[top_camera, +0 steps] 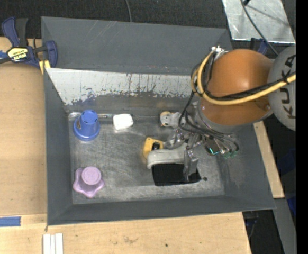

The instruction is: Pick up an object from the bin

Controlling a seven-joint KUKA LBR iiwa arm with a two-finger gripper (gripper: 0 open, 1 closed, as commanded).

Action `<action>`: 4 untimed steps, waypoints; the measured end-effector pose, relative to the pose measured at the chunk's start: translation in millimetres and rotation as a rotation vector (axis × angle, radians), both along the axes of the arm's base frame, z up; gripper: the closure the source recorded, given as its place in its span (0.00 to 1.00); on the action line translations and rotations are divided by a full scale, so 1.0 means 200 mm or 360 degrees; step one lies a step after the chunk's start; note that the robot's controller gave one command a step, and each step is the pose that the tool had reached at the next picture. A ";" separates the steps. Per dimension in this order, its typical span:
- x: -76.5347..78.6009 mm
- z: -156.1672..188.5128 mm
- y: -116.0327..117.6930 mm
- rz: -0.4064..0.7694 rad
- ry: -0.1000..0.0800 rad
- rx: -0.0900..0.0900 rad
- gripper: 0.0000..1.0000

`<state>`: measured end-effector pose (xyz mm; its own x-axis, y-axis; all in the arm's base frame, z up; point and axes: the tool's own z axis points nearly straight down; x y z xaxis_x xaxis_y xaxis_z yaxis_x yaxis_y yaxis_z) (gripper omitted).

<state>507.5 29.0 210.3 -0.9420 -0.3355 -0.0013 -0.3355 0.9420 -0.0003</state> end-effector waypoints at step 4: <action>0.06 -0.08 0.09 0.0262 -0.0001 0.0000 1.00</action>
Offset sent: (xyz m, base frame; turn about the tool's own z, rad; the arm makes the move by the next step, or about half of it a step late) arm 0.0135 0.0083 -0.1403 -0.1817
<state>519.8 47.3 193.9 -0.8742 -0.4855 -0.0020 -0.4855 0.8742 -0.0004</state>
